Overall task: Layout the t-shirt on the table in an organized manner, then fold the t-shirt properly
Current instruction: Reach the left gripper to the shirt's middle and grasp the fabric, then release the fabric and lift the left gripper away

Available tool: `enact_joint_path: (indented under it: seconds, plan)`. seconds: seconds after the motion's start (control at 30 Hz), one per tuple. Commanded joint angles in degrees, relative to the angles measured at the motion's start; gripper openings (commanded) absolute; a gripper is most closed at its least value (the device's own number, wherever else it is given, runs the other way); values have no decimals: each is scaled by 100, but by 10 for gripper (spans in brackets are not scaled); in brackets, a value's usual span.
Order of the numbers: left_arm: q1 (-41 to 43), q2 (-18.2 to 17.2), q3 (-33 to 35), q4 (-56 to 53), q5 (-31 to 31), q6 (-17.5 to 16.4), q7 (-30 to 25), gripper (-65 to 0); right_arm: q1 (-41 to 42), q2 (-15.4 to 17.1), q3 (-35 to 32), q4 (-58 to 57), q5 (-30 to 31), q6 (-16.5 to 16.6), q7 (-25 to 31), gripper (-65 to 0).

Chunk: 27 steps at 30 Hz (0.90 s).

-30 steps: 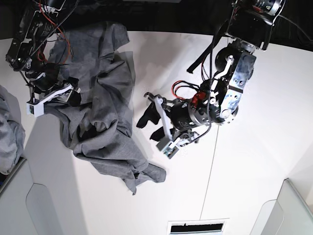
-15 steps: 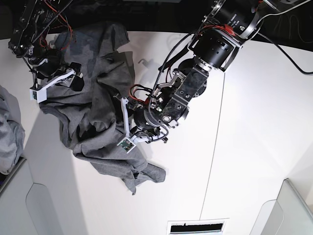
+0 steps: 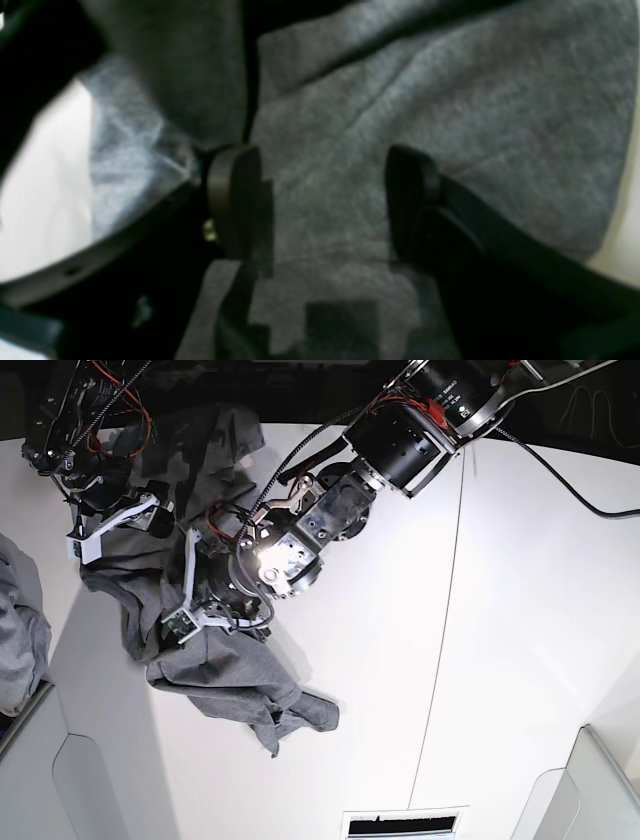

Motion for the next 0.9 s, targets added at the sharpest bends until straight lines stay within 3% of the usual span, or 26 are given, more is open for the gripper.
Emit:
enact_joint_path:
  seconds: [0.0,0.1,0.17,0.4,0.47,0.53,0.67,0.87]
  plan:
    - [-140,106,114,92,-26,-129,-247,-336,-15,35,11,48,-31,42,-28,-262]
    - [-138,106,461,94,-28,-651,-584,-336,-118,33,11,50,-26,44,-31,-262]
    - [-153,106,575,92,-28,-754,-619,-336,-168,33,11,52,15,44,-33,-262]
    - [-505,106,9,396,-55,-734,151,-336,-175,181,13,111,450,223,85,-262]
    - [-503,106,-354,833,-129,-925,374,-336,-173,221,11,254,634,243,94,-262]
    - [-503,90,-660,1342,-675,-1204,684,-336,-162,214,11,481,741,247,68,-262]
    - [-468,-605,-1147,1937,-1563,-1464,905,-336,-129,219,11,876,903,439,-35,-262]
    - [-109,-1255,-1464,1945,-1683,-1460,769,-336,-20,188,-24,929,1285,560,20,-262]
